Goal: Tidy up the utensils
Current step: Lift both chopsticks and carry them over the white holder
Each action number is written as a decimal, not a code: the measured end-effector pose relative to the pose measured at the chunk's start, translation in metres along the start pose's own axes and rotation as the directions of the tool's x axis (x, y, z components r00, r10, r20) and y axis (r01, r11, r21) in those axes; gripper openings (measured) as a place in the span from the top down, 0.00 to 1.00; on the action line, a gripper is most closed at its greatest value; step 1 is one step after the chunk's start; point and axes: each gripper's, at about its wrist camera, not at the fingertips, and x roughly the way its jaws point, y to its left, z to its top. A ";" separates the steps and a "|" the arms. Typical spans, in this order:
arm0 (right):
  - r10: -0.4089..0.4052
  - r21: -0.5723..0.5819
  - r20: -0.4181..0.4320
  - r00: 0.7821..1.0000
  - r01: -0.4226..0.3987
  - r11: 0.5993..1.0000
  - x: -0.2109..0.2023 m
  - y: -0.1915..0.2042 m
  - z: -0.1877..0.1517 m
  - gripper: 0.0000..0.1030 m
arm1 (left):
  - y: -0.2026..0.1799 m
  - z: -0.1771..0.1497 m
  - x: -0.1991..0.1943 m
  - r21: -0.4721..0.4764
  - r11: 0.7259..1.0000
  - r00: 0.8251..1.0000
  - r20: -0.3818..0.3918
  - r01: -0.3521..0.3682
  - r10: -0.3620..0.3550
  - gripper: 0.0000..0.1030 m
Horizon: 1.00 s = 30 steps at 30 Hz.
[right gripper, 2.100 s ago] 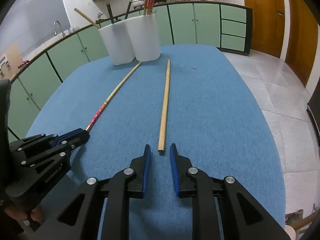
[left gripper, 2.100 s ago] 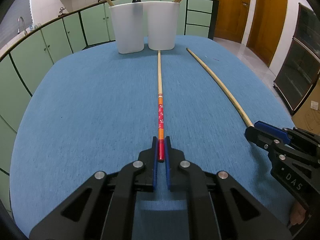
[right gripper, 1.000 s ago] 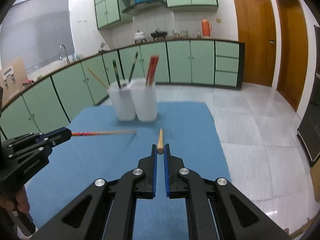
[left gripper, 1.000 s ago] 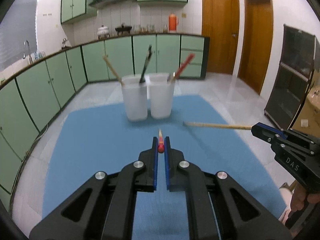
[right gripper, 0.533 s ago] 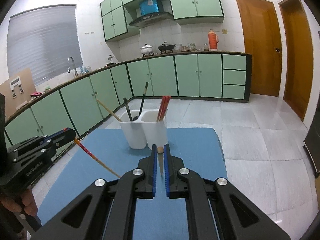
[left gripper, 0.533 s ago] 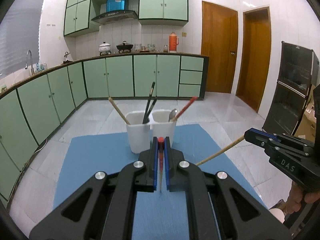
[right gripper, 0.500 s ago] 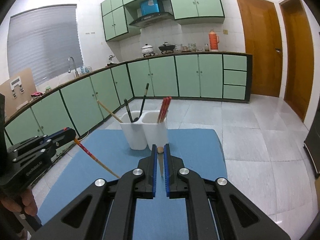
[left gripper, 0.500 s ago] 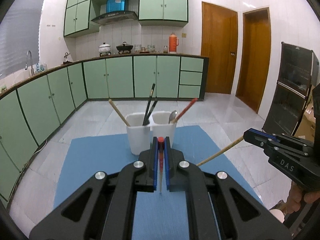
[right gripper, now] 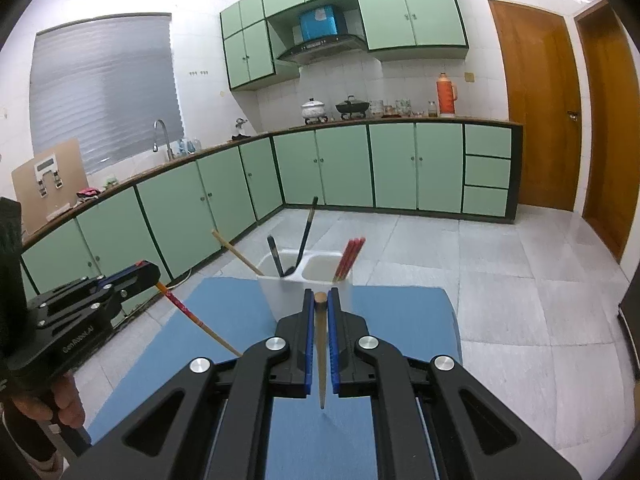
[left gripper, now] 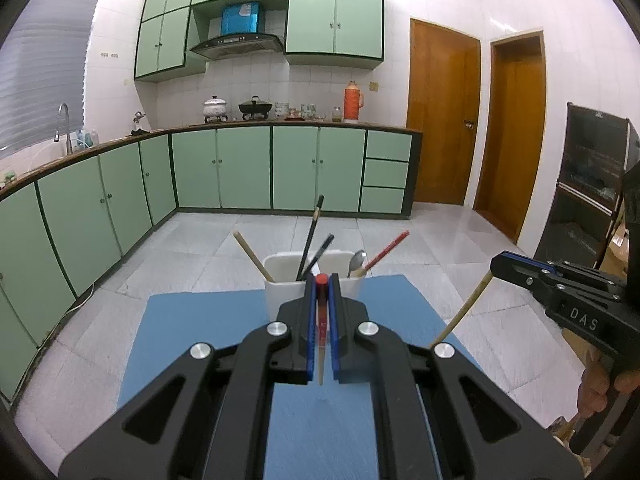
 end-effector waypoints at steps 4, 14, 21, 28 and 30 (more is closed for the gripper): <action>0.011 -0.006 0.028 1.000 -0.011 1.000 0.003 0.004 0.015 0.94 | 0.006 0.012 -0.004 -0.007 1.000 0.999 0.034 -0.006 0.006 0.95; 0.037 -0.036 0.127 0.991 -0.033 0.999 0.008 0.013 0.065 0.94 | 0.019 0.060 -0.013 -0.024 0.999 0.986 0.161 -0.036 0.039 0.95; 0.030 -0.025 0.182 0.983 -0.025 0.999 0.024 0.007 0.099 0.94 | 0.021 0.087 0.007 -0.028 0.998 0.975 0.212 -0.054 0.059 0.95; 0.028 -0.027 0.197 0.980 -0.023 0.999 0.053 -0.001 0.117 0.94 | 0.026 0.104 0.049 -0.055 0.997 0.968 0.242 -0.050 0.062 0.95; 0.018 -0.040 0.202 0.979 -0.010 0.999 0.062 -0.001 0.121 0.94 | 0.027 0.108 0.063 -0.052 0.997 0.969 0.239 -0.048 0.059 0.95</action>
